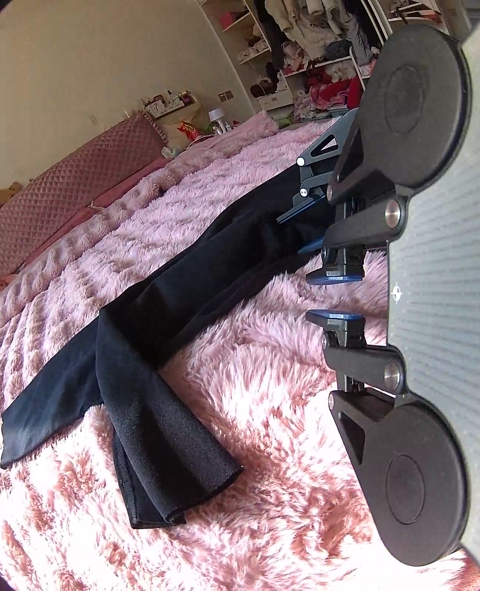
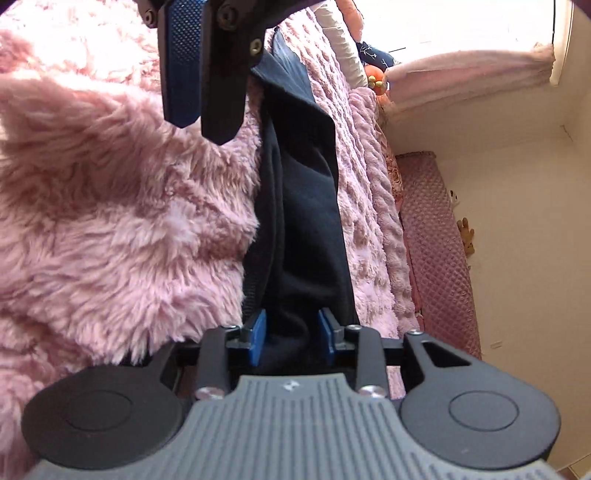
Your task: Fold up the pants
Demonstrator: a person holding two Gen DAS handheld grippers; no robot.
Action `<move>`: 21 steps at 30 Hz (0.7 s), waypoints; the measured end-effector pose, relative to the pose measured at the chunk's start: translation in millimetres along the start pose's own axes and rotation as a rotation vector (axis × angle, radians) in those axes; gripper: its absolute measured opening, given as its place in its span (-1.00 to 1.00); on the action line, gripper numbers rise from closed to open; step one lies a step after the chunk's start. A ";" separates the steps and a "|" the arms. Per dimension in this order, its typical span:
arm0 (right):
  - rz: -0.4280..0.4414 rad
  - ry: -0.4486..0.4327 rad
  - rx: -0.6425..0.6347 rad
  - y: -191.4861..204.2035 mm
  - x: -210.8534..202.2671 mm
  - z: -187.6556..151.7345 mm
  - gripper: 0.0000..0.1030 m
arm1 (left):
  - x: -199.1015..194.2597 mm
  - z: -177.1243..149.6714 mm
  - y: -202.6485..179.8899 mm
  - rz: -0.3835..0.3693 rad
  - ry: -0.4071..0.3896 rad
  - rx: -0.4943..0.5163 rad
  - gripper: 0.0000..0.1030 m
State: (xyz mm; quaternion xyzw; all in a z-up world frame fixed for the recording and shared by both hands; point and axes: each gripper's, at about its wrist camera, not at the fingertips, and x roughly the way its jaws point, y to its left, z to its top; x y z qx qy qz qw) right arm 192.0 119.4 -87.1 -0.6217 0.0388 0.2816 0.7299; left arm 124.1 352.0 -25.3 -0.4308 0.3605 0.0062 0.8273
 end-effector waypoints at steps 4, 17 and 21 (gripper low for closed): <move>-0.046 0.021 -0.137 17.3 4.6 4.0 -0.26 | 0.7 1.2 5.5 -0.008 0.007 -0.030 -0.71; -0.046 0.108 -0.021 2.5 24.9 12.1 -0.93 | 7.9 1.4 20.1 -0.117 0.076 -0.155 -0.66; -0.109 0.072 0.052 -10.1 9.7 9.4 -0.98 | 6.7 -0.6 23.0 -0.119 0.076 -0.163 -0.66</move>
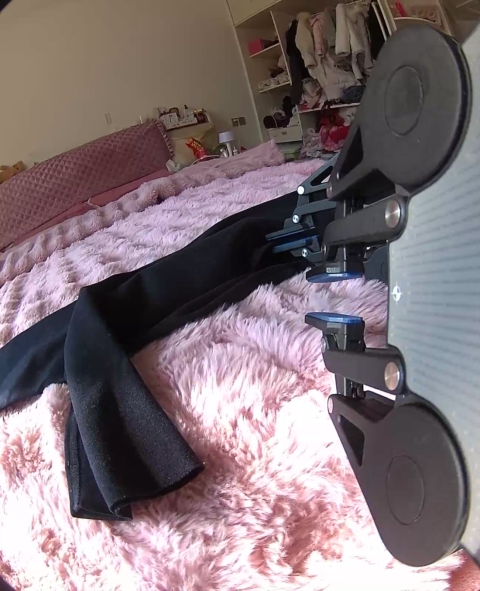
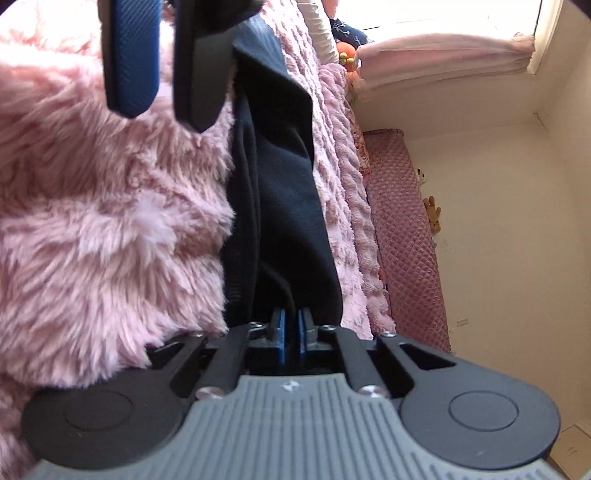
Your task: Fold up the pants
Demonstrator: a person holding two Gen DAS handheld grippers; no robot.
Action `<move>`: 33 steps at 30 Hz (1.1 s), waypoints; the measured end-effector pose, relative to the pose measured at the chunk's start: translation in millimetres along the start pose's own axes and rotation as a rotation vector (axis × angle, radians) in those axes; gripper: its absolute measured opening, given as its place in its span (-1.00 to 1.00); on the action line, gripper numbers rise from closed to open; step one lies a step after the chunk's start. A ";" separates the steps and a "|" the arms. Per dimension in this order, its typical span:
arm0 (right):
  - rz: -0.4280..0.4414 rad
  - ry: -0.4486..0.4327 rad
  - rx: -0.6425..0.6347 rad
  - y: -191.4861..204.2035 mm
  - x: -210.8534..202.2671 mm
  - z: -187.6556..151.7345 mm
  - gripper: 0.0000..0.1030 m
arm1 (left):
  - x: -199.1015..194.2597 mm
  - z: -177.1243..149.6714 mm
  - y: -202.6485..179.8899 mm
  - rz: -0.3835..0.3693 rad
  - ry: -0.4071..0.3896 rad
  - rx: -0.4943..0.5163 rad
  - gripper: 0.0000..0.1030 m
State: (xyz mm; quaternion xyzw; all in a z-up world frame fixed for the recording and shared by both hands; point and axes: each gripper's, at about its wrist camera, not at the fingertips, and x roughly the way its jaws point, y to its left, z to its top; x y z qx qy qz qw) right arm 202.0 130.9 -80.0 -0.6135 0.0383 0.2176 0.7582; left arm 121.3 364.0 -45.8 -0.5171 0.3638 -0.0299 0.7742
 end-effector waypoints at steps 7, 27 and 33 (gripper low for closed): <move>0.266 -0.116 0.123 -41.0 -32.9 -0.1 -1.00 | 0.7 1.8 7.3 0.016 -0.008 -0.022 -0.66; 0.384 -0.313 0.249 -40.1 -36.3 57.2 -0.13 | -61.7 37.3 20.5 0.146 -0.260 0.014 -0.63; 0.338 -0.455 -0.019 2.9 -38.2 99.2 -0.15 | -98.4 54.8 65.1 0.179 -0.339 -0.126 -0.62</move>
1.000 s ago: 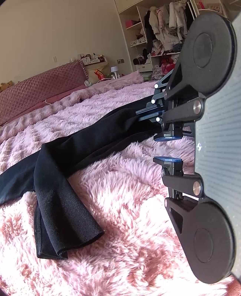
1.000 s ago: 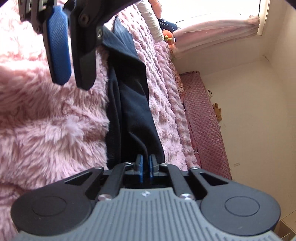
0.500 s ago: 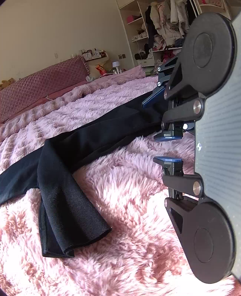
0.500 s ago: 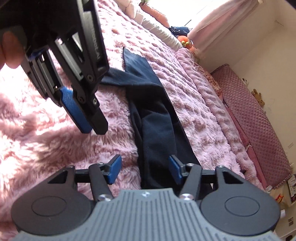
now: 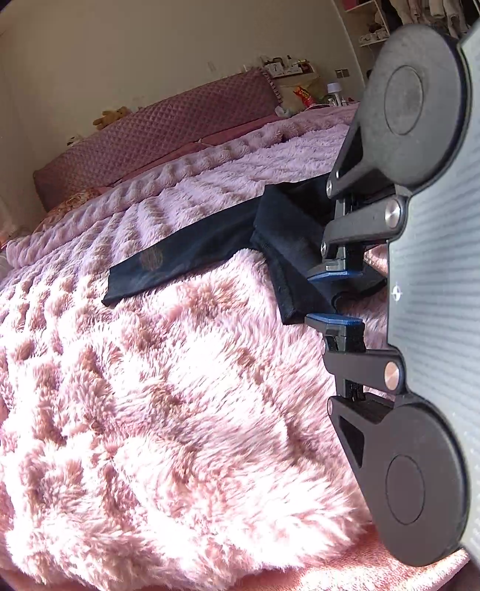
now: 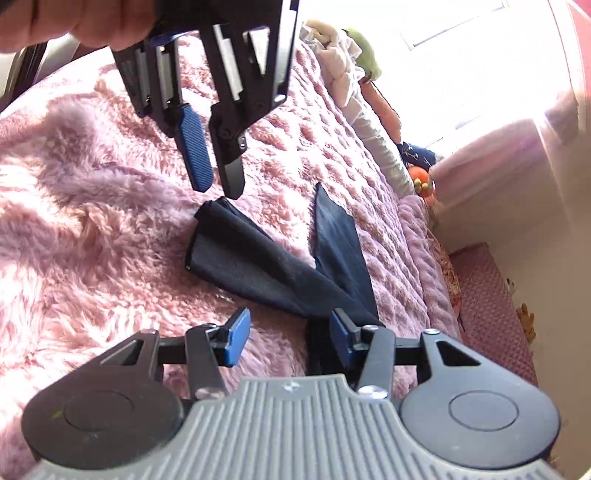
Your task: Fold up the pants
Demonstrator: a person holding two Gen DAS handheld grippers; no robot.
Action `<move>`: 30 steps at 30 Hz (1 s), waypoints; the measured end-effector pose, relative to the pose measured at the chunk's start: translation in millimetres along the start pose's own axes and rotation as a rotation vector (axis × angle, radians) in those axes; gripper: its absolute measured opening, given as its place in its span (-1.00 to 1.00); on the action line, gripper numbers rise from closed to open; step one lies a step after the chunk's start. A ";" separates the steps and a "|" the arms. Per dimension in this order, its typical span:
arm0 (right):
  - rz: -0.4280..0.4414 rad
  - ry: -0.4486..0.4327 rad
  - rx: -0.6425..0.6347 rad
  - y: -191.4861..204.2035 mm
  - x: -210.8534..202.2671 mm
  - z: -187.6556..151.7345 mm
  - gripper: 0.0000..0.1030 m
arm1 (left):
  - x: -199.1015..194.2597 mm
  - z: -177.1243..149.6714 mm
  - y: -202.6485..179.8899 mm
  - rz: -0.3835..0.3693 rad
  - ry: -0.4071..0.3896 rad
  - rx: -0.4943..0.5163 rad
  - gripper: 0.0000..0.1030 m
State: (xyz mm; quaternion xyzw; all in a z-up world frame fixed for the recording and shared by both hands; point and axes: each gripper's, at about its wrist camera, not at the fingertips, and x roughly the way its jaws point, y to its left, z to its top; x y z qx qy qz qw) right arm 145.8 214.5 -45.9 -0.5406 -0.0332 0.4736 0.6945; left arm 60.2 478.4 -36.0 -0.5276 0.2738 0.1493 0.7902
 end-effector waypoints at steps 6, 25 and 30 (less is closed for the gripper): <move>-0.016 -0.094 -0.466 48.5 11.7 10.8 -0.23 | -1.5 7.1 19.8 -0.002 0.020 -0.057 -0.62; -0.057 -0.233 0.194 -139.1 138.4 32.9 -1.00 | 75.9 65.5 -15.8 0.128 0.045 0.158 -0.62; -0.003 -0.187 0.302 -145.0 203.4 32.5 -1.00 | 80.3 68.5 -7.8 0.120 0.065 0.151 -0.62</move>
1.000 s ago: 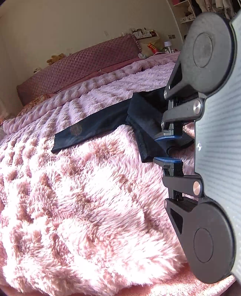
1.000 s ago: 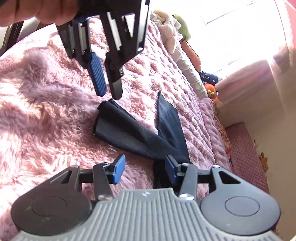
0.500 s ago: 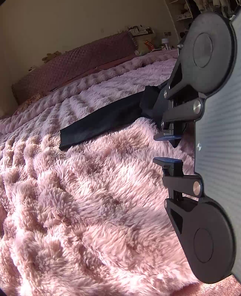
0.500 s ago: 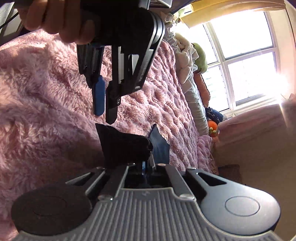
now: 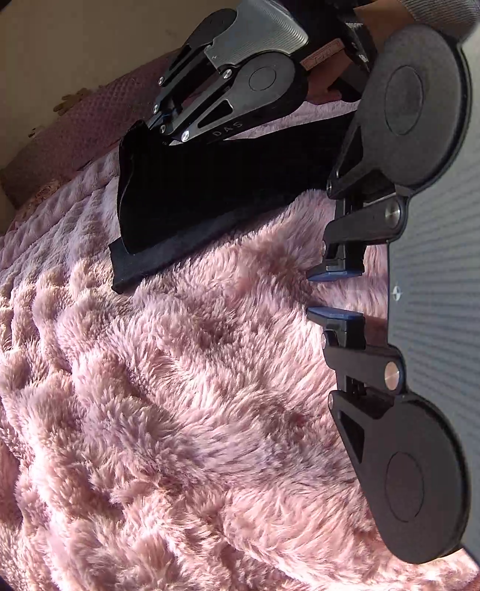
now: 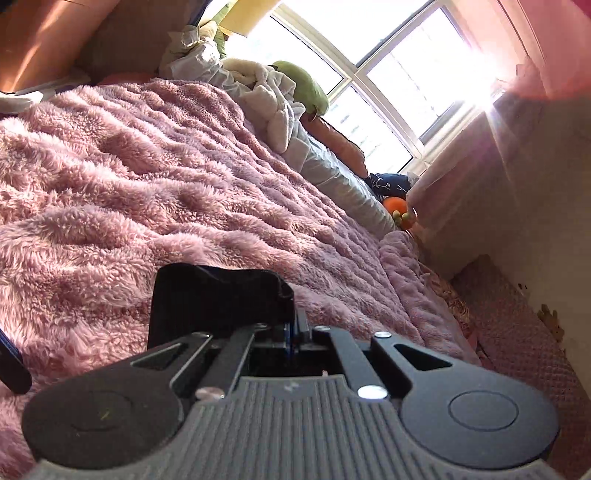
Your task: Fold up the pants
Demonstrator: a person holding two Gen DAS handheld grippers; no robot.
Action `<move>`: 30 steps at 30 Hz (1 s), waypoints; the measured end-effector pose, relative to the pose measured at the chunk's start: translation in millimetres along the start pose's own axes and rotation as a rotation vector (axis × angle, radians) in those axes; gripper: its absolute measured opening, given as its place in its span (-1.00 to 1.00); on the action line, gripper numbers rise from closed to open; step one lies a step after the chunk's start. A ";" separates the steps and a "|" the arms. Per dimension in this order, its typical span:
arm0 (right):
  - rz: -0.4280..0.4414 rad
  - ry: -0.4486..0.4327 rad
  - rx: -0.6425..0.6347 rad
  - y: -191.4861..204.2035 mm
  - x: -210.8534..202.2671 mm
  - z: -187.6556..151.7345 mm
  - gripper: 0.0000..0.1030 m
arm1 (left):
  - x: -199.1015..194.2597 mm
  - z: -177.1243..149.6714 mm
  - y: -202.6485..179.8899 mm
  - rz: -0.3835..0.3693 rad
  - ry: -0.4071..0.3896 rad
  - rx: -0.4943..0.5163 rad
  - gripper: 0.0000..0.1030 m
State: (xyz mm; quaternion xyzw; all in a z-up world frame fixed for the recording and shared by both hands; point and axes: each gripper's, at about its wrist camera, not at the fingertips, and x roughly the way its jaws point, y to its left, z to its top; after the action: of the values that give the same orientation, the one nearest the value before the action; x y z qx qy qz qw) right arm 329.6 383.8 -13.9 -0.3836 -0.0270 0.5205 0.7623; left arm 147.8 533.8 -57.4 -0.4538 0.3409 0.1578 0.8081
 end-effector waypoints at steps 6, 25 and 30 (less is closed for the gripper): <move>-0.040 0.133 0.128 -5.1 70.6 -15.4 -1.00 | 7.4 6.1 2.0 -0.005 -0.011 -0.030 -0.63; -0.190 0.089 0.237 -17.0 49.3 16.1 0.20 | -2.7 3.2 -14.1 -0.061 0.000 -0.038 -0.62; 0.056 0.179 0.087 25.7 25.7 8.8 -0.03 | -12.1 3.8 -8.3 -0.066 -0.020 -0.053 -0.62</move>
State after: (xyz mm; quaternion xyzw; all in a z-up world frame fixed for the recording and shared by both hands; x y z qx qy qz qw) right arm 317.6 413.8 -32.7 -0.3960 0.0746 0.5059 0.7627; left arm 145.4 533.2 -42.5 -0.4846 0.3133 0.1448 0.8038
